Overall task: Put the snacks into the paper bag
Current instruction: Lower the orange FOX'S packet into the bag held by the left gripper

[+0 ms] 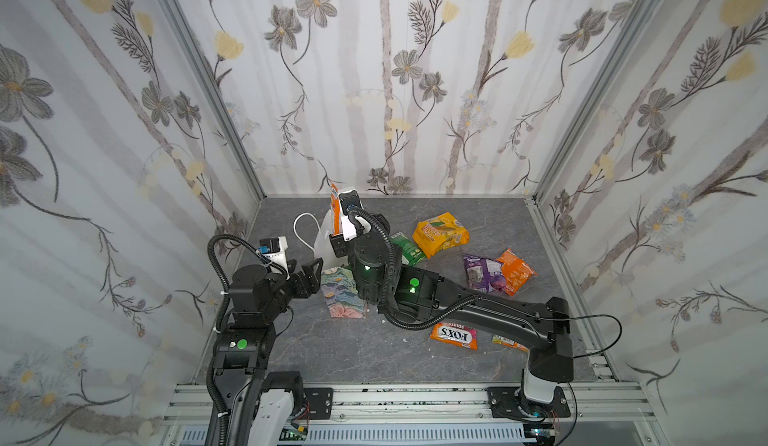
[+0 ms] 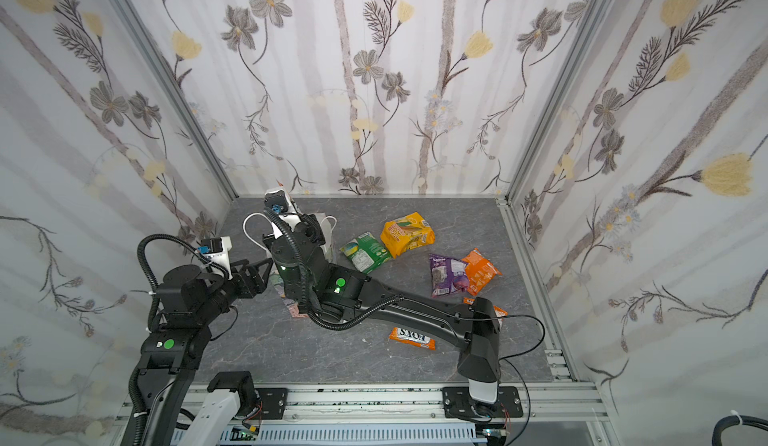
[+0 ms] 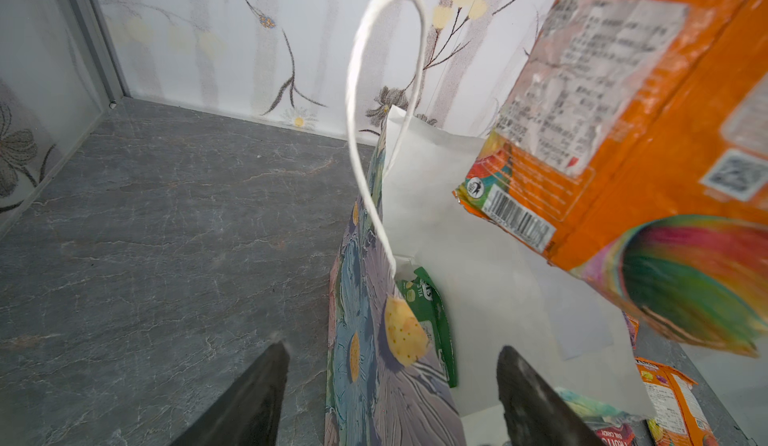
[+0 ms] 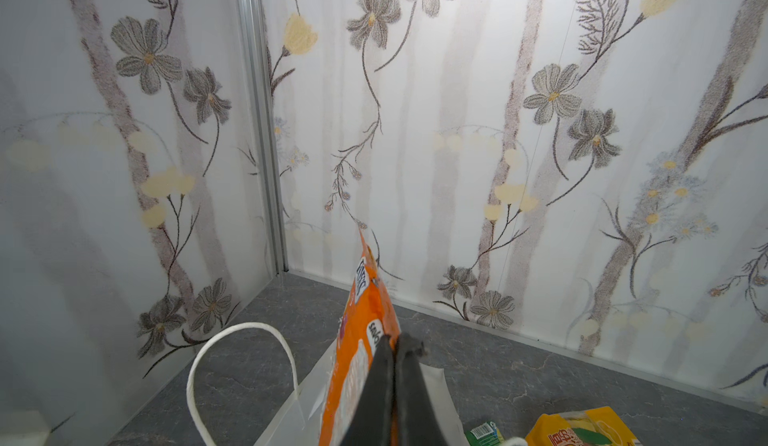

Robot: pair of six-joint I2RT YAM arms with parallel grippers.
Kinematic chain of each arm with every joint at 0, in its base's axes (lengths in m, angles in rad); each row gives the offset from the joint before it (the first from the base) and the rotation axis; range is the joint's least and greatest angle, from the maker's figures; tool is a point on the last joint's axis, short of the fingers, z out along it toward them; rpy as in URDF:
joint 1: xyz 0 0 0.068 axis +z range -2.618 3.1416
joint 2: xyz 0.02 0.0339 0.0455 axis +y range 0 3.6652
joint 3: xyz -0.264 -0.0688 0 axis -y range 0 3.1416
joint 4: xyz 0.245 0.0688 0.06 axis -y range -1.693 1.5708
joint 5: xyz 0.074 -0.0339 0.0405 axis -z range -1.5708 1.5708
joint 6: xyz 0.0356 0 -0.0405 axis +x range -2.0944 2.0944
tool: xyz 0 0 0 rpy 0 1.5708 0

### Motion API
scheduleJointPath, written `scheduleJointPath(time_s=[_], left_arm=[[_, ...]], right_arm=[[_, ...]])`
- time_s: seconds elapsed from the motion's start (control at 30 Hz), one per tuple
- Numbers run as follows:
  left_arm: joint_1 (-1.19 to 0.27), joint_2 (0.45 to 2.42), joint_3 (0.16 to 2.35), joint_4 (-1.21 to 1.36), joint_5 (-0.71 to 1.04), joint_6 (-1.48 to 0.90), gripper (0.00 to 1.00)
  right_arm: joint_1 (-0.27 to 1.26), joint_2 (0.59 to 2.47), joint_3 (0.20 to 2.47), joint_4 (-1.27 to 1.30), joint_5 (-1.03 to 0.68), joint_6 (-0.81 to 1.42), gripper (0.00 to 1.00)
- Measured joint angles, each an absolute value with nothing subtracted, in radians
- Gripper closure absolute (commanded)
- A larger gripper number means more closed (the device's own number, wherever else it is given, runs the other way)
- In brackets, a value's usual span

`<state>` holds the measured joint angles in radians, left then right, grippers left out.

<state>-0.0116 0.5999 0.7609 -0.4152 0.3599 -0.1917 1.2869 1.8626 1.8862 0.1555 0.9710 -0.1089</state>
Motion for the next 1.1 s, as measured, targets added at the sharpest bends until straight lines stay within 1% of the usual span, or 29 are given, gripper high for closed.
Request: scheduleJointPath(time_s=[0.27,0.6,1.1], left_arm=[[-0.013,0.603,0.761,-0.416,0.360,-0.192,0.22],[-0.014,0.609,0.761,-0.416,0.360,-0.192,0.22],[-0.020,0.604,0.761,-0.416,0.348,-0.191,0.22]], right_arm=[[1.265,1.915,1.909,0.103,0.970,-0.086,1.00],[1.254,1.967,1.911,0.040,1.019,-0.076,1.00],[1.221,2.007,1.911,-0.051,1.027,-0.007,1.00]])
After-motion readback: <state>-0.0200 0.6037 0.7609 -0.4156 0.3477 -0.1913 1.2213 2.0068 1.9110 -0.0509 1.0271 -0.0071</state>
